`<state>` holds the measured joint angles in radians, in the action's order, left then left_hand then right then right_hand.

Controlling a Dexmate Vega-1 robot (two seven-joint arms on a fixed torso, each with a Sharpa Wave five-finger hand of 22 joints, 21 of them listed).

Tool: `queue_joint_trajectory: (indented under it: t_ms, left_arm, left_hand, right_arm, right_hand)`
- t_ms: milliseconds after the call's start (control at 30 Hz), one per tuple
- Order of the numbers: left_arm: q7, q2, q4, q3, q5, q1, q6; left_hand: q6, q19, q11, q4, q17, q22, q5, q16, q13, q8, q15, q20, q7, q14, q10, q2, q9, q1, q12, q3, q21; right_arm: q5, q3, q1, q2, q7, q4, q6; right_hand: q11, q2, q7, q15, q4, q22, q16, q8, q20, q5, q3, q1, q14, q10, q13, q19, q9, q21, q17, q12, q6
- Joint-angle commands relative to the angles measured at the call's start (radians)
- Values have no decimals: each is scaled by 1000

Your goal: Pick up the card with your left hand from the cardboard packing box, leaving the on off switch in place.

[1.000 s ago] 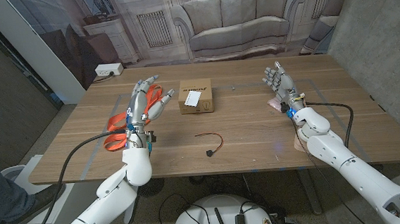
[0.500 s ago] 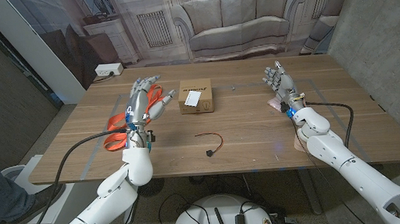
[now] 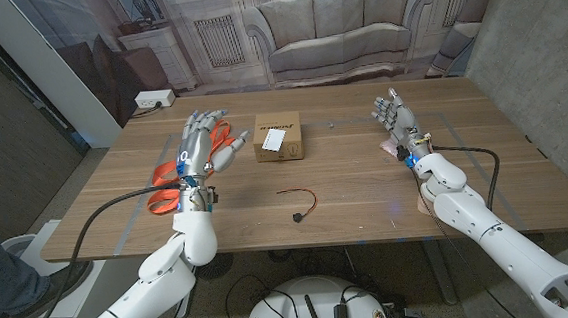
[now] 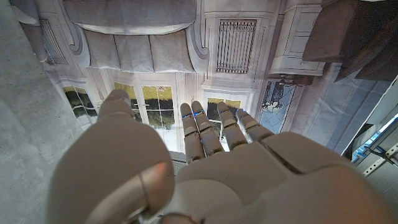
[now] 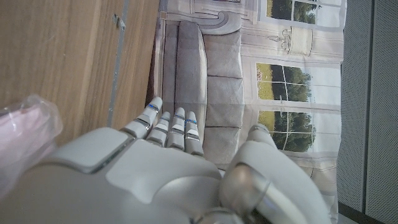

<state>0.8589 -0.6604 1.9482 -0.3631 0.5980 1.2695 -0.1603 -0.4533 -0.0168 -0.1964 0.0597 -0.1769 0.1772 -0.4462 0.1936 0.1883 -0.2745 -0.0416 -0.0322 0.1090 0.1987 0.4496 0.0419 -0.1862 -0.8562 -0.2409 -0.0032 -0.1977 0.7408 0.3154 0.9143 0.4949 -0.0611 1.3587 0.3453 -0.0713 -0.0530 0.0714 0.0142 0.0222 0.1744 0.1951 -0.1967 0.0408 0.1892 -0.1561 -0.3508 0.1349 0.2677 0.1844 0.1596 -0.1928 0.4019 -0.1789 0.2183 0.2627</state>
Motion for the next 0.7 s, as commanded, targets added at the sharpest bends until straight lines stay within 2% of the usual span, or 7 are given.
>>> queue_joint_trajectory:
  t_ms: [33, 433, 700]
  left_arm:
    - [11, -16, 22, -27, 53, -3, -92]
    - [-2, -35, 51, -72, 157, -12, -231]
    - [-38, -61, 85, -82, 192, -10, -300]
  left_hand:
    - [-11, 5, -1, 7, -2, 1, 2, 2, 4, -4, -112, -68, -3, 2, 14, -2, -2, -6, -1, 2, 2]
    - [-18, 5, 2, 7, -2, 1, 2, 4, 5, -3, -113, -68, 2, 9, 24, -2, -2, -8, 2, 0, 2]
    - [-27, 5, -6, 7, -3, 1, 1, 7, 5, -3, -115, -69, 6, 18, 33, -2, -2, -9, 3, -2, 1]
  right_arm:
    - [10, -7, 3, -2, -13, -11, 16]
    - [18, -13, 2, -4, -30, -32, 30]
    - [20, -17, 2, -7, -35, -39, 44]
  right_hand:
    - [-3, -7, -5, 7, 6, 3, -6, -4, 2, -2, -5, 0, 5, 5, 4, 12, -2, -6, -5, 2, 6]
    - [-1, -7, -6, 8, 7, 3, -6, -3, 1, -2, -4, 0, 5, 5, 4, 13, -2, -11, -5, 2, 6]
    - [0, -8, -5, 8, 8, 3, -6, -3, 1, -2, -4, 1, 5, 4, 4, 14, -2, -14, -5, 1, 7]
